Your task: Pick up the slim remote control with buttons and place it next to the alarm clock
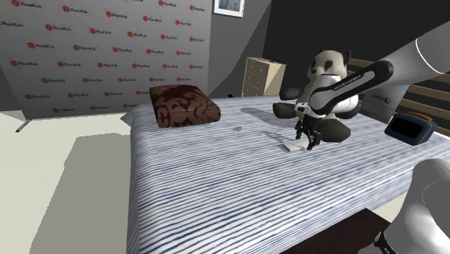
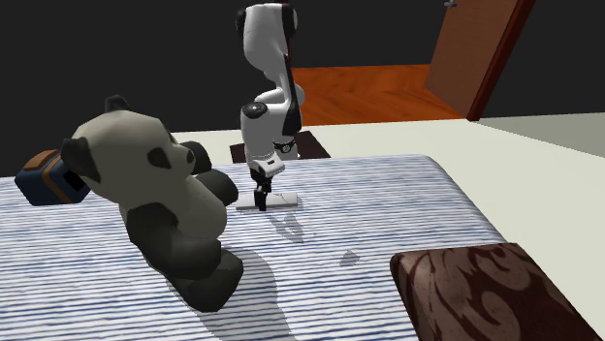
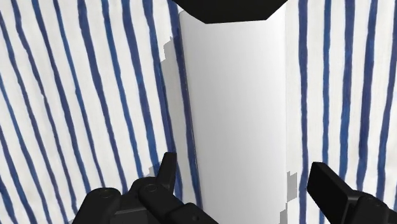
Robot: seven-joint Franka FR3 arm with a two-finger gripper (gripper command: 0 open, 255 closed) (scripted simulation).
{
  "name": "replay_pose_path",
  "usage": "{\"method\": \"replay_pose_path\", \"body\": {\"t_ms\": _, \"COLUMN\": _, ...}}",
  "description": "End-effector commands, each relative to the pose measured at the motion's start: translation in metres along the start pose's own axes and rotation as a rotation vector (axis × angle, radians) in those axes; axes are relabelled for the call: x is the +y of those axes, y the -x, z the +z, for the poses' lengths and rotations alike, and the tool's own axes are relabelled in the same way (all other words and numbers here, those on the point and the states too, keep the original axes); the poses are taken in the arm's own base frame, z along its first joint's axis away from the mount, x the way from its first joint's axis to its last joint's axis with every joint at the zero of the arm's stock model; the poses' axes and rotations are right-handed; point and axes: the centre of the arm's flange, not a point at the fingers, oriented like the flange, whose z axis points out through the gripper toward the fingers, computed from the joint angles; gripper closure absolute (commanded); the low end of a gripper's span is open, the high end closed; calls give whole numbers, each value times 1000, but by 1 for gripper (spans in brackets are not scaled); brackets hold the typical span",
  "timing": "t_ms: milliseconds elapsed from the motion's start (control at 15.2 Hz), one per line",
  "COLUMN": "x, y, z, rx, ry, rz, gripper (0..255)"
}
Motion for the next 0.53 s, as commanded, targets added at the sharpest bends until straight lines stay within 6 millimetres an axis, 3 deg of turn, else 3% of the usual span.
{"method": "replay_pose_path", "body": {"t_ms": 0, "x": 1, "y": 0, "z": 3, "rx": 0, "ry": 1, "rz": 0, "gripper": 0}}
{"method": "replay_pose_path", "body": {"t_ms": 396, "x": 1, "y": 0, "z": 3, "rx": 0, "ry": 1, "rz": 0, "gripper": 0}}
{"method": "replay_pose_path", "body": {"t_ms": 462, "x": 1, "y": 0, "z": 3, "rx": 0, "ry": 1, "rz": 0, "gripper": 255}}
